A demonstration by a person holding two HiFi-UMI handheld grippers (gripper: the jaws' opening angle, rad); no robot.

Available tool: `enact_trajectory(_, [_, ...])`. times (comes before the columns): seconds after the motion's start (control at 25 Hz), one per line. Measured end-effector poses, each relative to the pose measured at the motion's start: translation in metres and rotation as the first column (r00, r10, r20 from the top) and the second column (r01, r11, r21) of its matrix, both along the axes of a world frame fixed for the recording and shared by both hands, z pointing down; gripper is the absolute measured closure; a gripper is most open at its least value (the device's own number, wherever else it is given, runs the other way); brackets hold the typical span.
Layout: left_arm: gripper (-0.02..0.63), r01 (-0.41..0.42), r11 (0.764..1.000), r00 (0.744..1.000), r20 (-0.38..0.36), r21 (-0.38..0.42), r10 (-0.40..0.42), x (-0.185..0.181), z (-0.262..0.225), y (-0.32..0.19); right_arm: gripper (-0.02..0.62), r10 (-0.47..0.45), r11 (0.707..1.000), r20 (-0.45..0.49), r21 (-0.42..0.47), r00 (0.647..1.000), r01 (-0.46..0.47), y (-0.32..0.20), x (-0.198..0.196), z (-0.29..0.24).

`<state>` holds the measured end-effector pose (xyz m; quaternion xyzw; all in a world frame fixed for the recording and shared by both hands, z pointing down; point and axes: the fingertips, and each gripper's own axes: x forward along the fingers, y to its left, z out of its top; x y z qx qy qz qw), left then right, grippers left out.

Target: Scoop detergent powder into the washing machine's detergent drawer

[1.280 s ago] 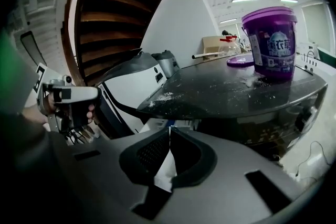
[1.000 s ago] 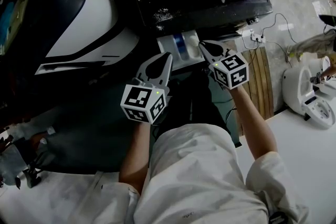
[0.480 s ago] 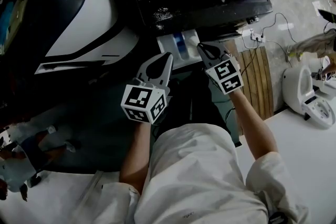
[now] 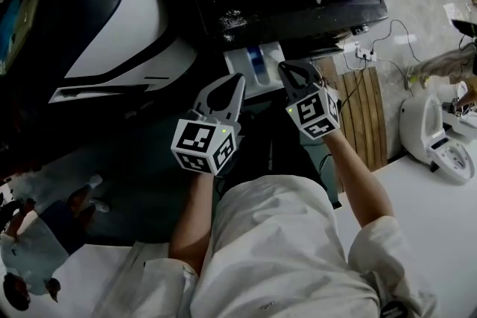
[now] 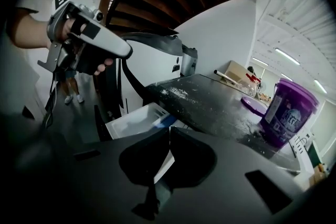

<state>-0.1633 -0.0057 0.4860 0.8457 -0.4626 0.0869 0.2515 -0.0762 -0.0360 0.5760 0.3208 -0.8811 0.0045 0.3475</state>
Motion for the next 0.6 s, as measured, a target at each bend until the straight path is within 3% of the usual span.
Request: enact_trajectory(0.6, [0.588, 0.002, 1.000, 1.000, -0.007, 0.007, -0.002, -0.0026, -0.0012, 0.0011, 0.588, -0.088, 0.971, -0.232, 0.198, 0.969, 0.135, 0.0094, -0.0088, -0.0036])
